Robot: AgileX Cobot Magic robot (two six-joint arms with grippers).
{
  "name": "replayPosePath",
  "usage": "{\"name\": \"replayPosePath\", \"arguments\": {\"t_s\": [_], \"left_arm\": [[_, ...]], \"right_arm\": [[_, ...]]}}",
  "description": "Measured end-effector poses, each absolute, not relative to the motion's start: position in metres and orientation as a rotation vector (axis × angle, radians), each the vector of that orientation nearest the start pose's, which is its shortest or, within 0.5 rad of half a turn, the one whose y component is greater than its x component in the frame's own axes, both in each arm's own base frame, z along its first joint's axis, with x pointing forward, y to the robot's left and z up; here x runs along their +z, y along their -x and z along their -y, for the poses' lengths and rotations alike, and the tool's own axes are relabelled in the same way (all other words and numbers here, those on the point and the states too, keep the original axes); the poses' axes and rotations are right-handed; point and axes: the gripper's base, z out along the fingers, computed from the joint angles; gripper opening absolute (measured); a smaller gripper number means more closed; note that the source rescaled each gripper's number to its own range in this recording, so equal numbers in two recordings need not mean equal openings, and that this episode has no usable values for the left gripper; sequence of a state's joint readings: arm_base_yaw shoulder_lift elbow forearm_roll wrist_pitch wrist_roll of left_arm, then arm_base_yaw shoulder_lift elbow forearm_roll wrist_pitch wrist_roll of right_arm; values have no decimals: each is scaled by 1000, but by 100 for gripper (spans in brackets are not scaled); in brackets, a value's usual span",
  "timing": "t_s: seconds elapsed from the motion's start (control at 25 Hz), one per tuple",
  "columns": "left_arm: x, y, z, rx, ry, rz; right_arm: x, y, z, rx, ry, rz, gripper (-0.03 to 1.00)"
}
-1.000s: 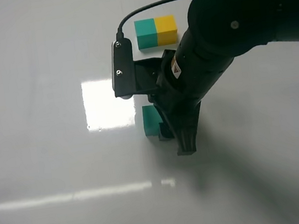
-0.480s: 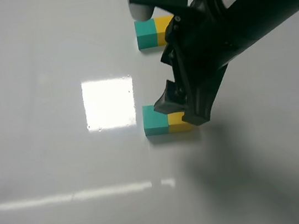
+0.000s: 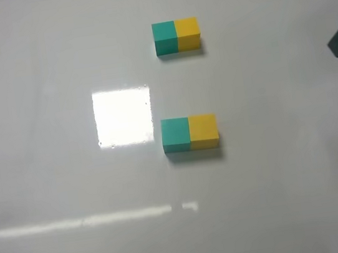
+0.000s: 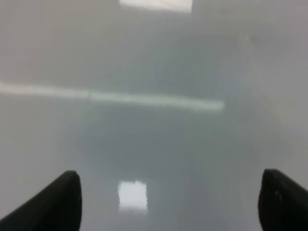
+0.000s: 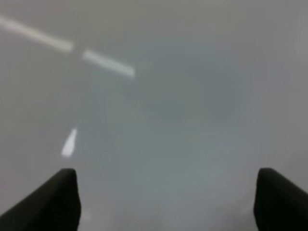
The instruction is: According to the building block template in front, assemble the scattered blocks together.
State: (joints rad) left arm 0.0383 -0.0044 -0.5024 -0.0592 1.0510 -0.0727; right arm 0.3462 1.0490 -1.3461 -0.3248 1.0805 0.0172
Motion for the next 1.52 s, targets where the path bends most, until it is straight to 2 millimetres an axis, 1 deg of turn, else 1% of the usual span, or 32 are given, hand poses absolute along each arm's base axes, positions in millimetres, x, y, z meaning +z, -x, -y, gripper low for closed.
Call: {"name": "replayPosePath", "arguments": {"t_s": [0.04, 0.16, 0.28, 0.4, 0.48, 0.56, 0.72, 0.8, 0.92, 1.04, 1.28, 1.52], "left_arm": [[279, 5, 5, -92, 110, -2025], [279, 5, 5, -92, 110, -2025], [279, 5, 5, -92, 110, -2025], [279, 5, 5, -92, 110, -2025], [279, 5, 5, -92, 110, -2025], [279, 5, 5, -92, 110, -2025], [279, 5, 5, -94, 110, -2025], [279, 5, 5, -94, 110, -2025], [279, 5, 5, -94, 110, -2025], [279, 5, 5, -94, 110, -2025], [279, 5, 5, -95, 110, -2025], [279, 5, 5, -97, 110, -2025]], "right_arm": [[442, -176, -25, -237, 305, -2221, 74], [418, -157, 1, -263, 117, -2314, 73], [390, -139, 10, -203, 6, -2361, 73], [359, -119, 13, -174, -49, -2381, 73], [339, -103, 12, -144, -69, -2367, 73], [315, -84, 10, -108, -90, -2357, 70], [289, -51, 8, -72, -103, -2270, 67], [286, -35, 7, -64, -104, -2183, 67], [288, -12, 7, -62, -94, -2033, 67], [287, 3, 7, -65, -84, -1948, 67], [287, 4, 3, -59, -14, -1949, 67], [287, 4, 3, -58, -25, -1948, 67]]}}
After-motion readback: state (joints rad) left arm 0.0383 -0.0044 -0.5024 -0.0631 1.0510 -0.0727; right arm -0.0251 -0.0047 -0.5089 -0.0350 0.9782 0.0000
